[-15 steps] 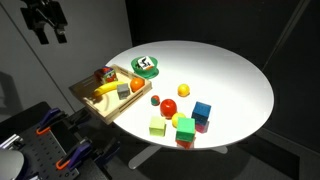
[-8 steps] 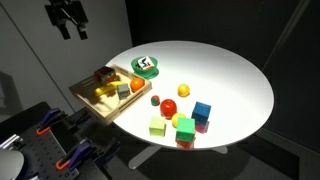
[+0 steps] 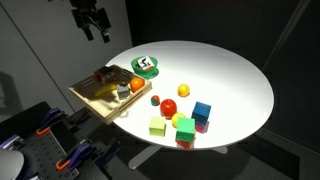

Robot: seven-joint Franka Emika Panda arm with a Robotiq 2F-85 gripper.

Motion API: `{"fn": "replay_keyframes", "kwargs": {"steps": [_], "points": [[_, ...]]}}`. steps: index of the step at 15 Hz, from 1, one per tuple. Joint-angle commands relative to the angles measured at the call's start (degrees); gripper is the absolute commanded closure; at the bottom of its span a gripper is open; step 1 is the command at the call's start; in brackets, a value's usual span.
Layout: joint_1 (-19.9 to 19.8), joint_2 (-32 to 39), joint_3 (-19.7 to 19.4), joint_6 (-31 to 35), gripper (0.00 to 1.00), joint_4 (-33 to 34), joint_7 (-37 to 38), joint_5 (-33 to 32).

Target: Put the strawberry in the box, then stack the light green toy block on the grey toy block in the box

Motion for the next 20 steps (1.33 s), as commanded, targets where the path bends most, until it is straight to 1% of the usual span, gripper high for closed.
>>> {"fn": "replay_keyframes", "kwargs": {"steps": [1,5,9,10,20], "points": [[-1.08,4.06,-1.44,2.60,0.00,2.05,0.32,-0.80],[-1.24,7.92,-3.58,2.53,0.00,3.33,-1.98,1.94],[-1.83,10.37,-4.98,2.94,0.00,4.05,-1.83,1.22],[-1.25,9.02,-4.41,2.64,0.00,2.58,-0.67,0.86],[-1.24,9.62,-4.34,2.68,0.00,2.61,-0.66,0.85]]}}
